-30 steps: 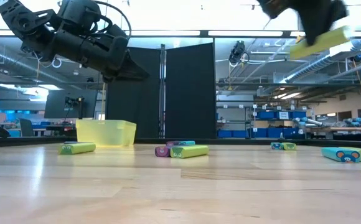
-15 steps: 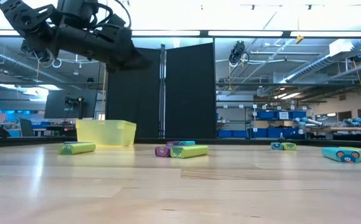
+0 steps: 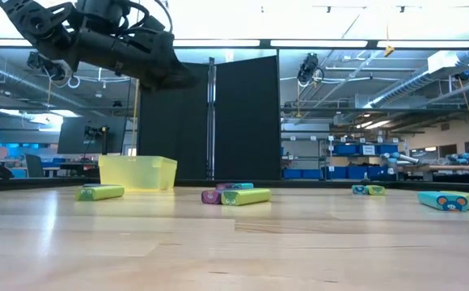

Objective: Sort blocks
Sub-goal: Put the green block into the transparent bin, then put the bottom blue block into the yellow bin

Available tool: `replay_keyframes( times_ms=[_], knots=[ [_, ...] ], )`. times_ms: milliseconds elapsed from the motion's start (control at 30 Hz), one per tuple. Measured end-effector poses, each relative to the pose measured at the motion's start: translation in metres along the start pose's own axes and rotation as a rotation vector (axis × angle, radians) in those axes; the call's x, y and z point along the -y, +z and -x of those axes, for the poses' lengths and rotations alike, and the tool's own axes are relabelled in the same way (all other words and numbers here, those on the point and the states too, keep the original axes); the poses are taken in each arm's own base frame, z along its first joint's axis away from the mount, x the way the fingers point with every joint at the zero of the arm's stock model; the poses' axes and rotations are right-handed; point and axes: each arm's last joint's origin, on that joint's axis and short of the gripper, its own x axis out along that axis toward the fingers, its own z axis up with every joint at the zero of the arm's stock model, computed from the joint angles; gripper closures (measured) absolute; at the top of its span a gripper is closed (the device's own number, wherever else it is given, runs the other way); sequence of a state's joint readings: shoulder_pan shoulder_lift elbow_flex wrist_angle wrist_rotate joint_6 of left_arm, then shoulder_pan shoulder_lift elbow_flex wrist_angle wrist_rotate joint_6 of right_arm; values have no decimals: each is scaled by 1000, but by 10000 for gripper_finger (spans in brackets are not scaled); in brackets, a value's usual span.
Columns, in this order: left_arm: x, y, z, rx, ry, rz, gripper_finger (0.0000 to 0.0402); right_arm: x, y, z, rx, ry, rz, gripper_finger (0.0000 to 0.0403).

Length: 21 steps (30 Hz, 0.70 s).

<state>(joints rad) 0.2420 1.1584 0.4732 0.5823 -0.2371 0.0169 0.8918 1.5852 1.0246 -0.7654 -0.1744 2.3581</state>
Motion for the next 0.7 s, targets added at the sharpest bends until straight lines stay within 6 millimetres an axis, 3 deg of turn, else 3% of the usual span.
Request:
replay_keyframes(
  times_ms=[367,700],
  knots=[
    [0,-3,0,-34,-4,17,239,15,18,-21,50,-66,-12,290],
    [0,-3,0,-34,-4,17,239,11,13,-20,-13,-44,88,218]
  ],
)
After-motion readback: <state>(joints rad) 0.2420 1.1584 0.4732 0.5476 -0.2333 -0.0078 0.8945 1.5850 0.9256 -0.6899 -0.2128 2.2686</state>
